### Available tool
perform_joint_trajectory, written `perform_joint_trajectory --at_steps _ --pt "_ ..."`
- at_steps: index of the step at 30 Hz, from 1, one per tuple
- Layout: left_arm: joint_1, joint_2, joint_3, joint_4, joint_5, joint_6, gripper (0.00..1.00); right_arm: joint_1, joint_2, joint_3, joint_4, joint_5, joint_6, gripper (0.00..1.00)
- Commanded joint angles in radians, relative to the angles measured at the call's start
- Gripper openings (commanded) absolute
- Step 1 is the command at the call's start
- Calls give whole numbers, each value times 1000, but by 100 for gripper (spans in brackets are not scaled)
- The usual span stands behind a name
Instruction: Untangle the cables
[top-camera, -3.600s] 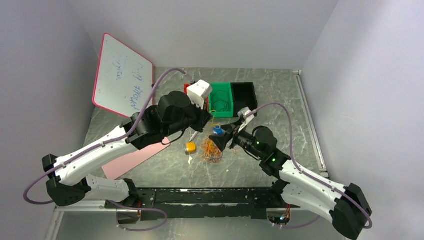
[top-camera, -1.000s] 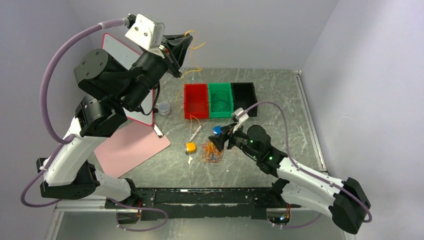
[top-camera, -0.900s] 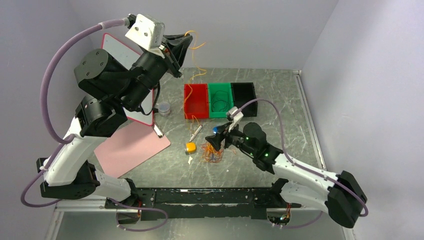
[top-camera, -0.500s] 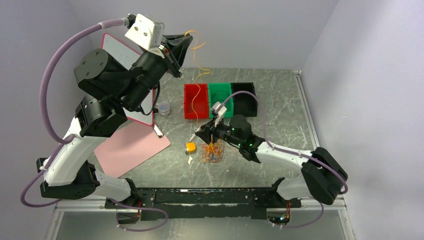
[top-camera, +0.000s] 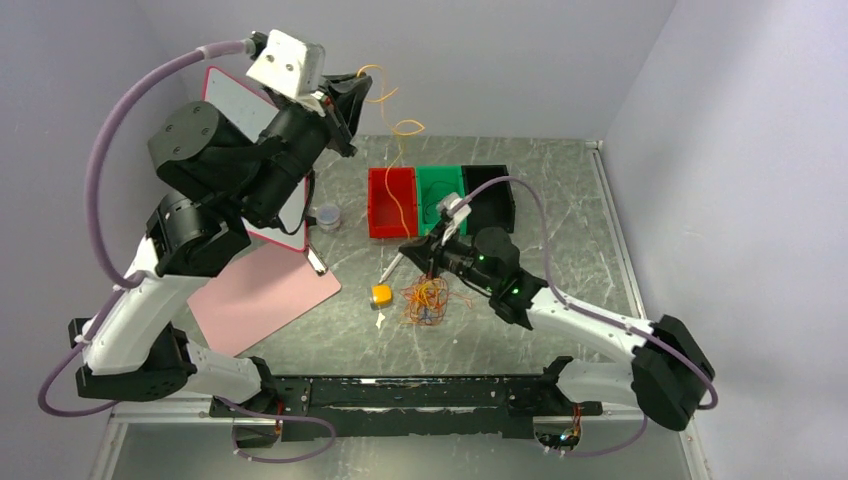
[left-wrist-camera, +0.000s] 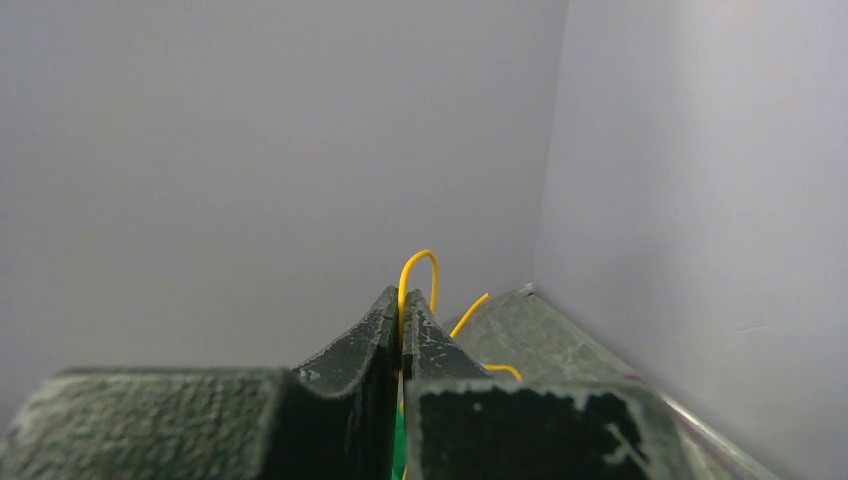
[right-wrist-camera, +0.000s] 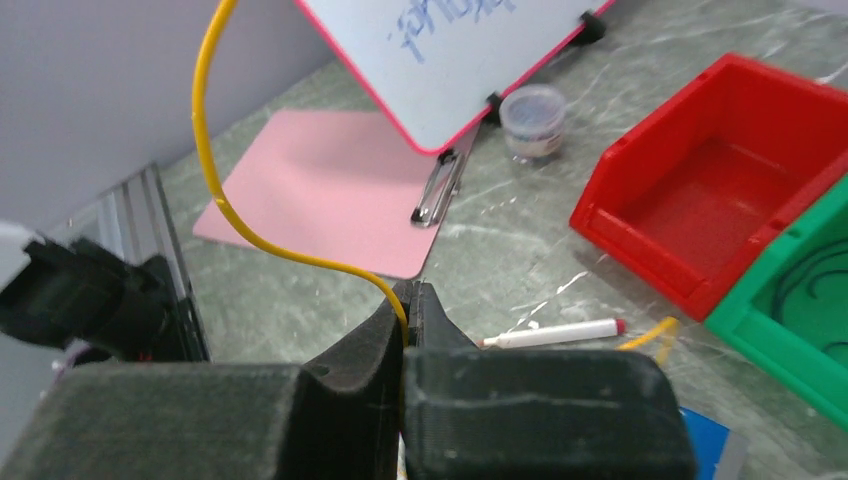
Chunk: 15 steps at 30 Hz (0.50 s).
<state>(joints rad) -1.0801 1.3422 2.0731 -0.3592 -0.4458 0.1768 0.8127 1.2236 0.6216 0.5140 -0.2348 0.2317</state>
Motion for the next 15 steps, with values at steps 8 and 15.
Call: perform_joint_trajectory --at_steps 8,15 --pt "165 126 -52 -260 -14 -163 7 -231 -70 179 -282 -5 206 0" --pt "330 144 -278 -195 317 -300 7 -340 -25 229 -280 -41 281 0"
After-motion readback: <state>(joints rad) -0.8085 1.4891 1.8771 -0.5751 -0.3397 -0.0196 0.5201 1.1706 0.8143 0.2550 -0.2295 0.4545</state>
